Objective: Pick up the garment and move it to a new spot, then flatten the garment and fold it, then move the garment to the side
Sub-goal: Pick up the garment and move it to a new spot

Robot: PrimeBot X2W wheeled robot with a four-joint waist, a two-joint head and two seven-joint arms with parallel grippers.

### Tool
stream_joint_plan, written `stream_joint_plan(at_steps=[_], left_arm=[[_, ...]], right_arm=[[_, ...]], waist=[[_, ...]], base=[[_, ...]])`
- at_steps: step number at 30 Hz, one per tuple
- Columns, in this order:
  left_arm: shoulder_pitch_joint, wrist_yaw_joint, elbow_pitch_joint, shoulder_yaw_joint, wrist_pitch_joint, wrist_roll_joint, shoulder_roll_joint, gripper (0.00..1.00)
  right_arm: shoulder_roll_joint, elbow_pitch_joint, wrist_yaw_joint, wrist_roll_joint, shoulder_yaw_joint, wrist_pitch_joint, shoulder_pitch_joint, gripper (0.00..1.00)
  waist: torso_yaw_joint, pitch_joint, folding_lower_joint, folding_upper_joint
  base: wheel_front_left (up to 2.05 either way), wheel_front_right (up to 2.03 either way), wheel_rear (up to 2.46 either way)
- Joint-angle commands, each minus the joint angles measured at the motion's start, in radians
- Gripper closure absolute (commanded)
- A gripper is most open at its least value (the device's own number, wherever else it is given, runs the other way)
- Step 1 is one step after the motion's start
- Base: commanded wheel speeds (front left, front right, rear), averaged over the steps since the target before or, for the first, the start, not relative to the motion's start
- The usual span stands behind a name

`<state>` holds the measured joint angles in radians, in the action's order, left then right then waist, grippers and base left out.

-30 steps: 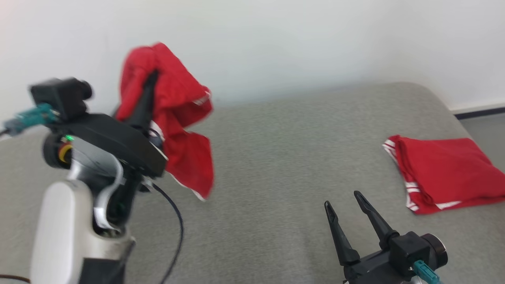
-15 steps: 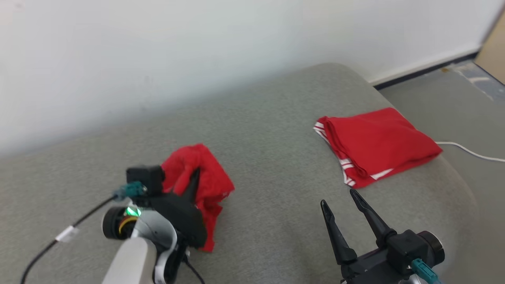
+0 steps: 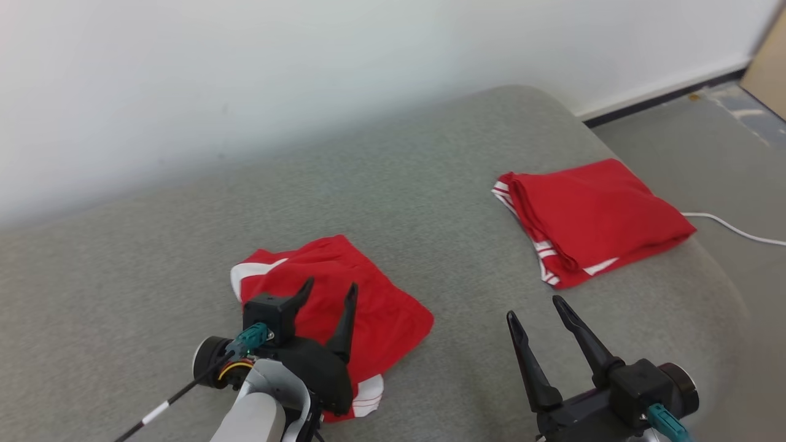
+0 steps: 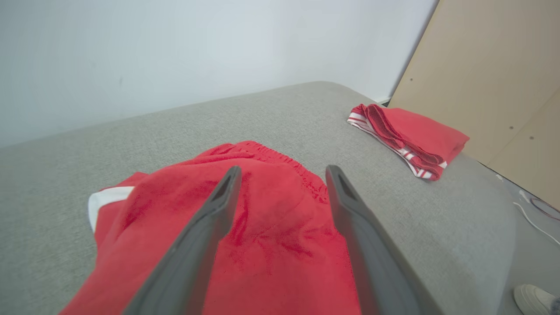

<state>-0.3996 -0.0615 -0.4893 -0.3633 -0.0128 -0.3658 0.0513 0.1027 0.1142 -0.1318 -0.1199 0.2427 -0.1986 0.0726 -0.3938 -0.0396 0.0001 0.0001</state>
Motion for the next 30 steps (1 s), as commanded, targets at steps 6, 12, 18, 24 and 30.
stream_joint_plan(at_steps=[6, 12, 18, 24, 30], left_arm=[[0.043, 0.045, 0.067, 0.001, -0.161, 0.041, 0.013, 0.0], [0.132, 0.09, 0.14, 0.035, -0.237, 0.06, 0.049, 0.0], [0.264, 0.131, 0.243, 0.127, -0.252, 0.078, 0.076, 0.0], [0.391, 0.136, 0.321, 0.23, -0.252, 0.096, 0.068, 0.0], [0.475, 0.124, 0.359, 0.313, -0.252, 0.115, 0.058, 0.0]], right_arm=[[-0.002, -0.013, 0.003, 0.014, -0.035, 0.001, -0.034, 0.0], [-0.01, -0.027, 0.003, 0.026, -0.072, 0.01, -0.06, 0.0], [-0.018, -0.034, 0.003, 0.034, -0.094, 0.013, -0.081, 0.0], [-0.02, -0.03, 0.003, 0.034, -0.113, 0.016, -0.097, 0.0], [-0.019, -0.004, 0.003, 0.04, -0.145, 0.003, -0.117, 0.0]], waist=[[0.127, 0.04, -0.0001, -0.0001], [0.191, 0.059, -0.0001, -0.0001], [0.221, 0.076, -0.0001, -0.0001], [0.232, 0.089, -0.0001, -0.0001], [0.242, 0.107, -0.0001, -0.0001]], base=[[0.0, 0.0, 0.0], [0.0, 0.0, 0.0], [0.0, 0.0, 0.0], [0.0, 0.0, 0.0], [0.0, 0.0, 0.0]])
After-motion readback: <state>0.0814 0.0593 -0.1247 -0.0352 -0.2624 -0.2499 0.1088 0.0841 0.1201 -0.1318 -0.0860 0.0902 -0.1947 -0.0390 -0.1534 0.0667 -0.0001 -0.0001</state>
